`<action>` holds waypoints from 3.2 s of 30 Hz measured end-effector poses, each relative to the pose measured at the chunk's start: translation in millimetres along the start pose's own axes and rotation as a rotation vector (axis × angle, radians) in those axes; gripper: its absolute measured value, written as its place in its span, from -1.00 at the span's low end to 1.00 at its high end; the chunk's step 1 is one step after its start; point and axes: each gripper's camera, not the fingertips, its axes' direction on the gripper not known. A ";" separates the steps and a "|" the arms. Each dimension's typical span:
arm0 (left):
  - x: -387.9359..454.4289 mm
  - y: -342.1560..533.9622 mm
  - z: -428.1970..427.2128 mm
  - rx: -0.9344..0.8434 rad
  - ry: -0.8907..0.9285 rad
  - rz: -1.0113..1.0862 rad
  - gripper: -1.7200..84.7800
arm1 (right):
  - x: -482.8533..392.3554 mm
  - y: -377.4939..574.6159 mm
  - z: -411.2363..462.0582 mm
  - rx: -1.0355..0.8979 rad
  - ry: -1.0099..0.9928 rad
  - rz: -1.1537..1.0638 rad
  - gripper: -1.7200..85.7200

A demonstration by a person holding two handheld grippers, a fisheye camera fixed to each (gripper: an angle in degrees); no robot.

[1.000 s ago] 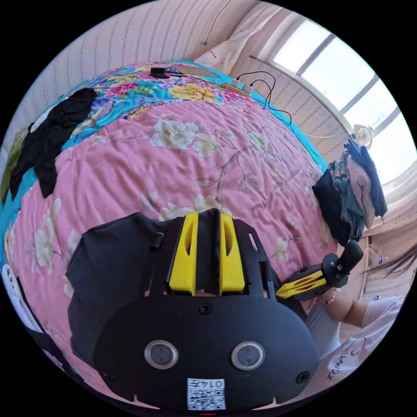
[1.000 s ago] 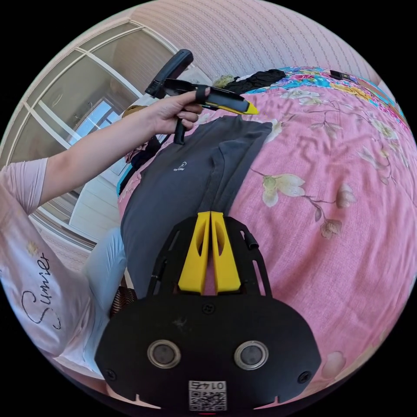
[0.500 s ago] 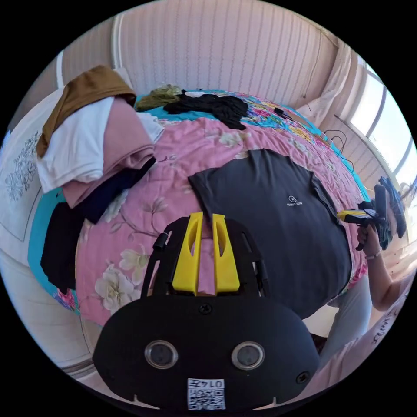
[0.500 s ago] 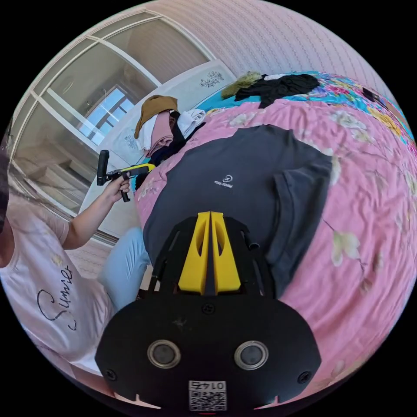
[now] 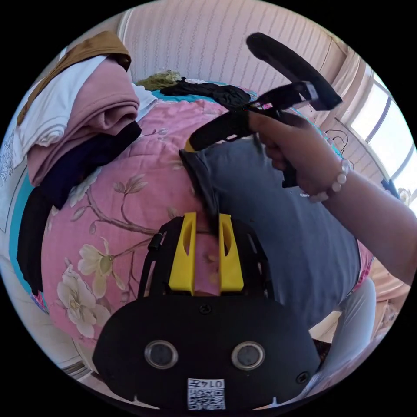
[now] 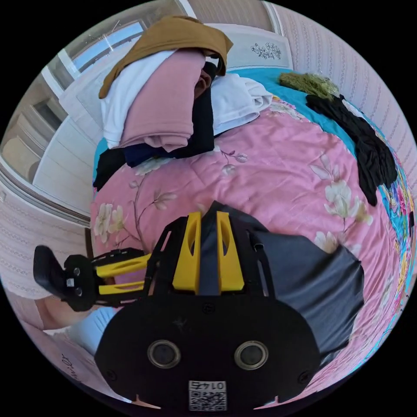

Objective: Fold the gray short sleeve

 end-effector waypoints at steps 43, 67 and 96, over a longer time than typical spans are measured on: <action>-22.7 -184.5 -31.0 -0.139 0.188 0.060 -0.85 | 123.3 67.6 -42.9 0.141 -0.323 0.321 -0.89; -51.6 -206.0 -27.1 -0.125 0.339 -0.072 -0.78 | 180.6 234.9 -195.0 0.179 0.173 0.732 -0.86; -19.2 -133.5 -158.9 0.131 0.350 0.175 -0.90 | 64.7 362.0 -362.9 0.360 0.141 0.526 -0.97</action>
